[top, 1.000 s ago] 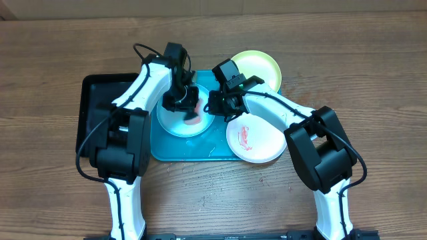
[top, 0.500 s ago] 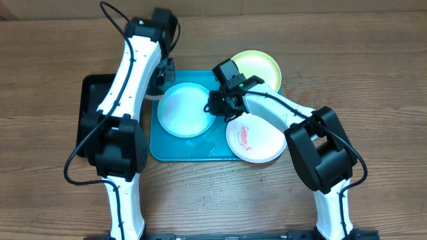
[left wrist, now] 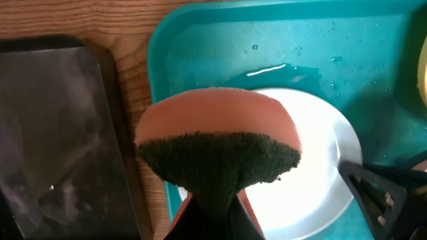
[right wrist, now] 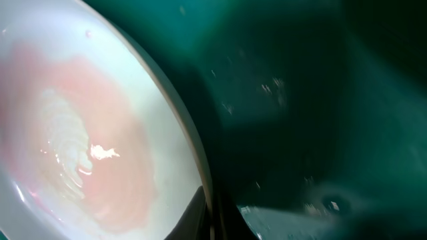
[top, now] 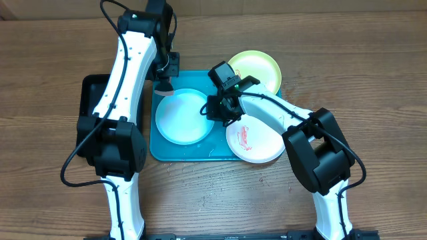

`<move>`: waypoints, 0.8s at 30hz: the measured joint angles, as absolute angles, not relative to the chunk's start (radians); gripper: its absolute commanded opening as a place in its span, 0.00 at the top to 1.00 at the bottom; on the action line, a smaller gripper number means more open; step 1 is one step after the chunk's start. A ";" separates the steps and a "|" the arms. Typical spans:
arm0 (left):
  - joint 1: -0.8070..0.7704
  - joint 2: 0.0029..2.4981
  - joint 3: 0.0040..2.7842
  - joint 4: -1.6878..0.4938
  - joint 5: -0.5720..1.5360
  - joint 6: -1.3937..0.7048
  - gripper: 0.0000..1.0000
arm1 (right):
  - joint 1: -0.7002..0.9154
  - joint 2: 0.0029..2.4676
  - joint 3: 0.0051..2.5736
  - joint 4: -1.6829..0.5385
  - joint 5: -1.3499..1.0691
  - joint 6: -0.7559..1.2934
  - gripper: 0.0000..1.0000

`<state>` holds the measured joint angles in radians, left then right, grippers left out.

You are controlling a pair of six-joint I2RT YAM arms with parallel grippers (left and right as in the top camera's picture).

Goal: Clean dirty plates on tray and stack at the side
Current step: 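Lift the left gripper with the sponge away from the plate, then grip the light blue plate with the right gripper and lift it right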

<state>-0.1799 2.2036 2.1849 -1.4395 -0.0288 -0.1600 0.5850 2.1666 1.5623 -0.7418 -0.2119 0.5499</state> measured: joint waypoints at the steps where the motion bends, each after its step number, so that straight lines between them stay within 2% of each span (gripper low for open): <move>1: -0.175 2.204 2.185 -1.438 -0.025 -0.157 0.96 | 0.585 2.165 1.569 -0.765 -0.207 0.550 0.96; 9: -0.127 2.204 2.185 -1.433 -0.007 -0.154 0.96 | 0.596 2.045 1.588 -0.930 -0.032 0.549 0.96; 16: -0.110 2.204 2.185 -1.422 0.042 -0.153 0.96 | 0.651 1.891 1.608 -1.040 0.269 0.550 0.96; 24: -0.110 2.204 2.171 -1.414 0.061 -0.153 0.96 | 0.785 1.865 1.608 -1.110 0.653 0.551 0.96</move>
